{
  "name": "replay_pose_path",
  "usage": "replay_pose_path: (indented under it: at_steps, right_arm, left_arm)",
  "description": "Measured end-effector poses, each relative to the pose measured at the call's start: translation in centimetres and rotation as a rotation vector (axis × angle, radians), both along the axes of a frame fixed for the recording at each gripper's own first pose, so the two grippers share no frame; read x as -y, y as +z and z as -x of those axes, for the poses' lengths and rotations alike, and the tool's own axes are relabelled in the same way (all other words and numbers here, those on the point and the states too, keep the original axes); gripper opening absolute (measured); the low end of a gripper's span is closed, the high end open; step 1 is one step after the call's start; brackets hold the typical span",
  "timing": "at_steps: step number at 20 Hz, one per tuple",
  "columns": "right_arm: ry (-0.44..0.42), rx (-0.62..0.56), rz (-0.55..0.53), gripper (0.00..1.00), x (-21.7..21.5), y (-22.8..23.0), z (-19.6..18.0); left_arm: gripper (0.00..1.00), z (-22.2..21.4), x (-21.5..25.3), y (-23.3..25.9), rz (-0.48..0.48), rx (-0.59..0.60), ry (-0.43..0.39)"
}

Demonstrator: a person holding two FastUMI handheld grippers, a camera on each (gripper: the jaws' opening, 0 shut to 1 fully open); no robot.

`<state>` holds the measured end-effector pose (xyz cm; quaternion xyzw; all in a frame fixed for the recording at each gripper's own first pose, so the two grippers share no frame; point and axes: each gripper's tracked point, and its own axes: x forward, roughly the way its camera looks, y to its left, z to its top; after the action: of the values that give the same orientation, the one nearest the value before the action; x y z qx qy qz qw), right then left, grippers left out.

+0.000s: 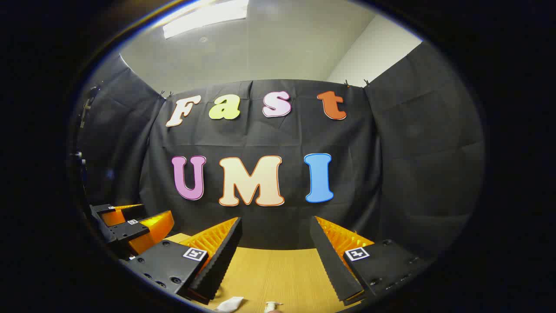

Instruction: First open the suitcase, pack the skin care products into it, and then close the suitcase.

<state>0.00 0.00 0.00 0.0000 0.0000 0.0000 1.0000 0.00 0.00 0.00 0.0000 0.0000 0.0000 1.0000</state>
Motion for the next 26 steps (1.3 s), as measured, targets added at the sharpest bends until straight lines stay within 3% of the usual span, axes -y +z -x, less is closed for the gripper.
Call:
replay_pose_path:
  at_steps: [9, 15, 20, 26]
  right_arm:
    - [0.009, 0.036, 0.000, 0.99, 1.8, 0.8, -0.2]
    - [0.063, 0.034, -0.018, 0.99, 2.4, -0.3, -1.5]
    - [0.123, 0.001, -0.018, 1.00, 4.3, -2.6, -2.5]
    - [0.083, -0.078, 0.013, 0.99, 5.9, -5.4, -3.2]
  left_arm:
    - [0.92, 0.7, 1.4, -0.4, -0.018, 0.001, 0.017]
    - [0.92, 0.4, 3.1, -2.2, -0.052, -0.042, 0.030]
    - [0.93, 0.1, 3.4, -8.8, -0.090, -0.207, 0.057]
    - [1.00, 0.0, 3.0, -18.7, -0.019, -0.462, 0.057]
